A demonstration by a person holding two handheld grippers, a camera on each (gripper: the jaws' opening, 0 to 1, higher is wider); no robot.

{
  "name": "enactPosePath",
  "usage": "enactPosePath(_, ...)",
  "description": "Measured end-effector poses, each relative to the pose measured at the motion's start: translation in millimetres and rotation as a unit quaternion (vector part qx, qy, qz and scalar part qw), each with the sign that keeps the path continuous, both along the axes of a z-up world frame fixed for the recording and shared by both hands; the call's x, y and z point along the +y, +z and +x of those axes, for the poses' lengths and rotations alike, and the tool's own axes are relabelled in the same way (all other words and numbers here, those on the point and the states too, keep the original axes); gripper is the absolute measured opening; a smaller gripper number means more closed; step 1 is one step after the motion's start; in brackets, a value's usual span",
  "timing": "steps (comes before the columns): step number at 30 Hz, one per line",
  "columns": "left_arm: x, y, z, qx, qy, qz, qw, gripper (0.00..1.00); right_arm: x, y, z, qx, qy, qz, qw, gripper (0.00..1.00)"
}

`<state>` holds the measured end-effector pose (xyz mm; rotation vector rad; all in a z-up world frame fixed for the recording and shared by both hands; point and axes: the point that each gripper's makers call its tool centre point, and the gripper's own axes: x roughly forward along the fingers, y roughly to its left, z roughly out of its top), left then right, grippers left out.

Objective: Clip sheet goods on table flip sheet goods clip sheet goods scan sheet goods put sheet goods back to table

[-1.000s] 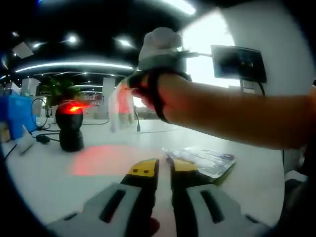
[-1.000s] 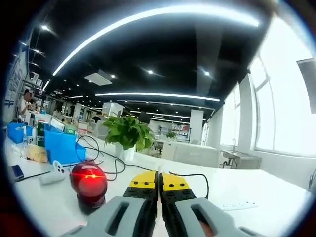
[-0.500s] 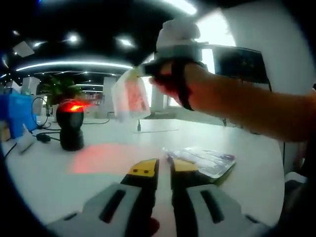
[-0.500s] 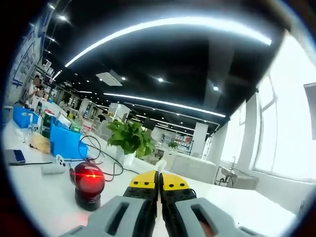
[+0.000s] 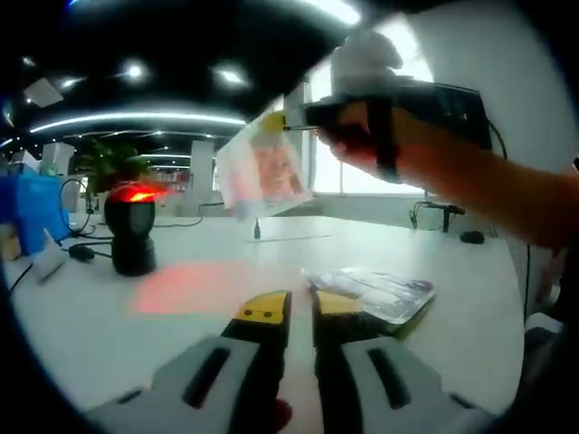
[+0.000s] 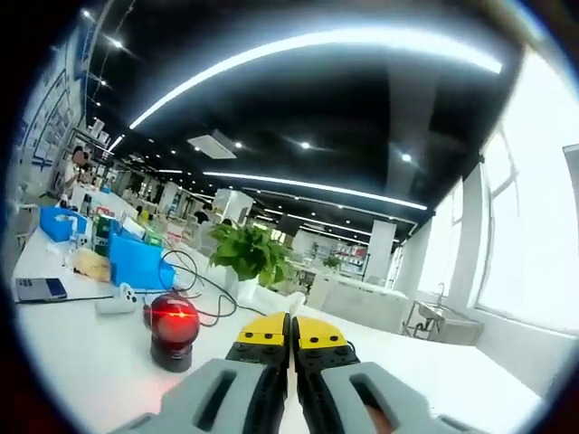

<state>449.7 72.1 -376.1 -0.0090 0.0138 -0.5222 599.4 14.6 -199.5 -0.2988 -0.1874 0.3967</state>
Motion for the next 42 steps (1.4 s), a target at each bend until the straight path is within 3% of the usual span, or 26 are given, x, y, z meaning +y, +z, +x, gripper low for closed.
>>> enactPosePath(8, -1.4, 0.0, -1.9, 0.000, 0.003, 0.004, 1.0000, 0.03, -26.0, -6.8, 1.5, 0.019, 0.003, -0.015, 0.9997, 0.00)
enactPosePath(16, -1.1, -0.5, -2.5, 0.000, 0.005, 0.006, 1.0000, 0.03, -49.1, -26.0, 7.2, 0.050, 0.009, -0.031, 0.9982, 0.00)
enactPosePath(27, -2.0, -0.5, -4.7, -0.001, 0.006, 0.010, 0.9999, 0.03, -68.0, -46.6, 4.6, 0.079, 0.029, -0.043, 0.9956, 0.00)
enactPosePath(35, -0.4, -1.9, -2.5, 0.000, 0.006, 0.011, 0.9999, 0.03, -73.1, -45.8, 3.6, 0.108, 0.068, 0.012, 0.9918, 0.00)
enactPosePath(42, -1.0, -2.6, -2.6, 0.000, 0.006, 0.013, 0.9999, 0.03, -95.1, -59.3, 25.8, 0.157, 0.074, 0.072, 0.9822, 0.00)
